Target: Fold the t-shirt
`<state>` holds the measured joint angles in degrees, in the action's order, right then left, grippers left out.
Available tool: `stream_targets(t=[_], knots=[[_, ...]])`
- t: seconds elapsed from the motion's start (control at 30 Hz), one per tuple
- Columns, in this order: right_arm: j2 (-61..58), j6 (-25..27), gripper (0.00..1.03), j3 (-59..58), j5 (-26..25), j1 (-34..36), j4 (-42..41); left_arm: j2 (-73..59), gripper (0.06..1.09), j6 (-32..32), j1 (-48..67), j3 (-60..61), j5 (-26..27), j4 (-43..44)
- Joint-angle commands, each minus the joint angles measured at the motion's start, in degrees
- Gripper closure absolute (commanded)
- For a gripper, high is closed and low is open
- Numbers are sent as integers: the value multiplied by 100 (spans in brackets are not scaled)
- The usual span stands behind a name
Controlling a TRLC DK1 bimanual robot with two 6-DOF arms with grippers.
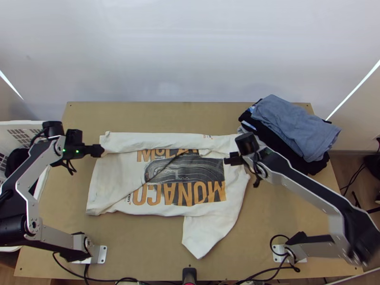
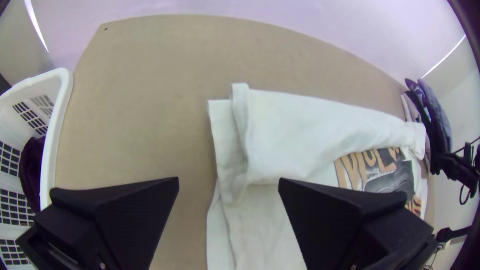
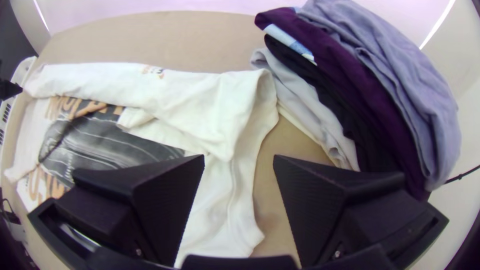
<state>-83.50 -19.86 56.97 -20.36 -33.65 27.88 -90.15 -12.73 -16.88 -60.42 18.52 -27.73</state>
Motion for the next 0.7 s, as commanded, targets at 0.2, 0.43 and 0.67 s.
stream_targets(t=[0.2,0.43,0.67], knots=[[1583,-3226,50,262,-3,-1197,3391,481,10,438,-157,-180,37,-286],[1099,-3595,18,-318,524,-2295,4621,569,10,500,-43,-286,37,-444],[959,-3868,28,-573,867,-2682,4463,613,10,667,45,-374,37,-515]])
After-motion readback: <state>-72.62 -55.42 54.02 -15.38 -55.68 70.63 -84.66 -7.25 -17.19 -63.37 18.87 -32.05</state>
